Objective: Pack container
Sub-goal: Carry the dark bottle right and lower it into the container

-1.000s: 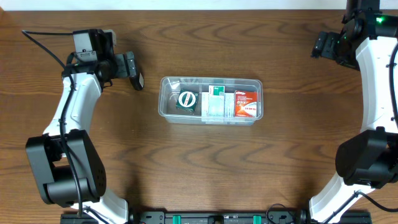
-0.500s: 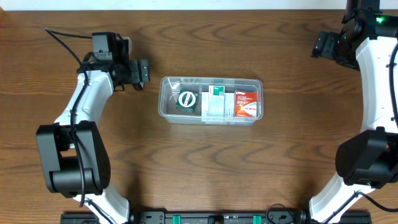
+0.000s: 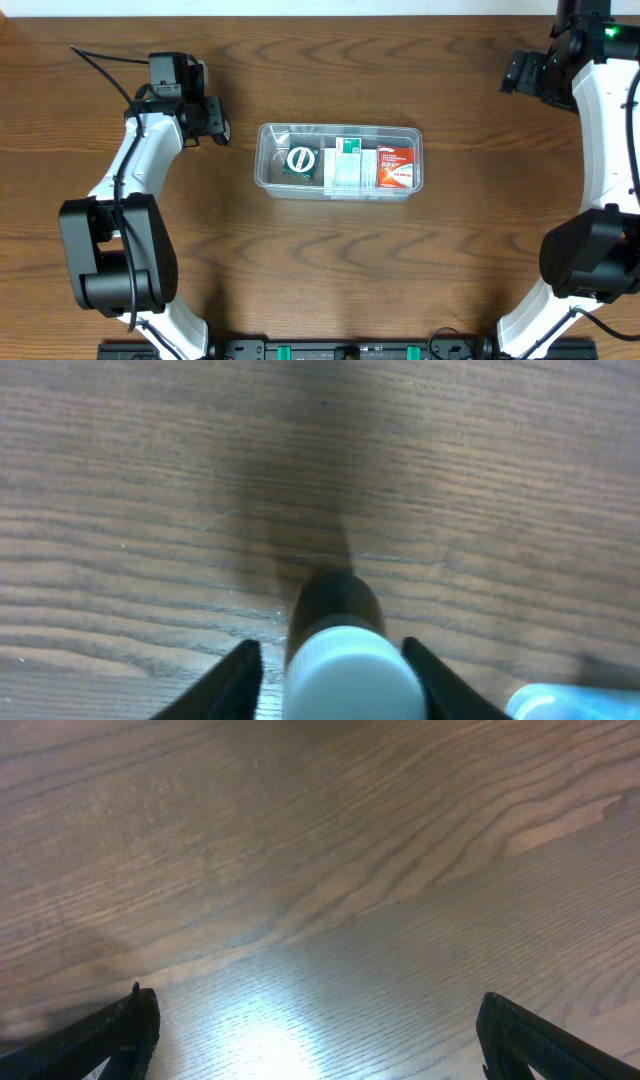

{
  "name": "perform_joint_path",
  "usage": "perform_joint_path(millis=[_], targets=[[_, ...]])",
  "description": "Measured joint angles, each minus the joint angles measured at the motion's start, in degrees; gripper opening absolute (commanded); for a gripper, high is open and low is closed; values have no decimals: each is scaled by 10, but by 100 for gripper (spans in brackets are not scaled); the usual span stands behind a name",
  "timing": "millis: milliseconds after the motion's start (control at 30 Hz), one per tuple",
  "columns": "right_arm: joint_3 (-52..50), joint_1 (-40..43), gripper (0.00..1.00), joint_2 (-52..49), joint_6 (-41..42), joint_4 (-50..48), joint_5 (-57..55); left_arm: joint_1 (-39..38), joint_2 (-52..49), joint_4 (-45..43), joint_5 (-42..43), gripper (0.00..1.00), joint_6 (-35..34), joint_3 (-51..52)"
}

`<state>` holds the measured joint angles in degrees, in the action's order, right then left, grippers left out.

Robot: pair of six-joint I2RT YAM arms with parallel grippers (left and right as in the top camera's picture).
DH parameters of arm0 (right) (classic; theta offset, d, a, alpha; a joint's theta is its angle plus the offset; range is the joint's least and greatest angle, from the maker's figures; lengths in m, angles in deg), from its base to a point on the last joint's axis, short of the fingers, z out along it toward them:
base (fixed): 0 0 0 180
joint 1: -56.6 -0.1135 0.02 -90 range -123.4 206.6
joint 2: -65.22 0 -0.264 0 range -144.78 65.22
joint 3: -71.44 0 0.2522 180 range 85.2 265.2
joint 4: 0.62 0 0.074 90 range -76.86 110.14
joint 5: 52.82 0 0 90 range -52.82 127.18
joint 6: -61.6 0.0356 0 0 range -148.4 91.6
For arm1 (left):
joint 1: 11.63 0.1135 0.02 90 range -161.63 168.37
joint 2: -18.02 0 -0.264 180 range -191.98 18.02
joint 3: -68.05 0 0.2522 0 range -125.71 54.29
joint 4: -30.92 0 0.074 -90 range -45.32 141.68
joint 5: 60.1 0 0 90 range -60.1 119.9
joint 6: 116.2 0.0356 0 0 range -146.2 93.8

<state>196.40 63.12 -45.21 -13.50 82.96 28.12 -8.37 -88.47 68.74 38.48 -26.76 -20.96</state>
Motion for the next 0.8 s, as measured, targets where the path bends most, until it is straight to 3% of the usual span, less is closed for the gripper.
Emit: perform_joint_path(millis=[100, 233, 600, 800], targets=[[0, 0, 99, 0, 0, 0, 0, 0, 0, -1, -2, 20, -6, 0], [0, 0, 99, 0, 0, 0, 0, 0, 0, -3, -2, 10, -16, 0], [0, 0, 99, 0, 0, 0, 0, 0, 5, 2, -2, 6, -37, 0], [0, 0, 99, 0, 0, 0, 0, 0, 56, 6, -2, 6, -39, 2]])
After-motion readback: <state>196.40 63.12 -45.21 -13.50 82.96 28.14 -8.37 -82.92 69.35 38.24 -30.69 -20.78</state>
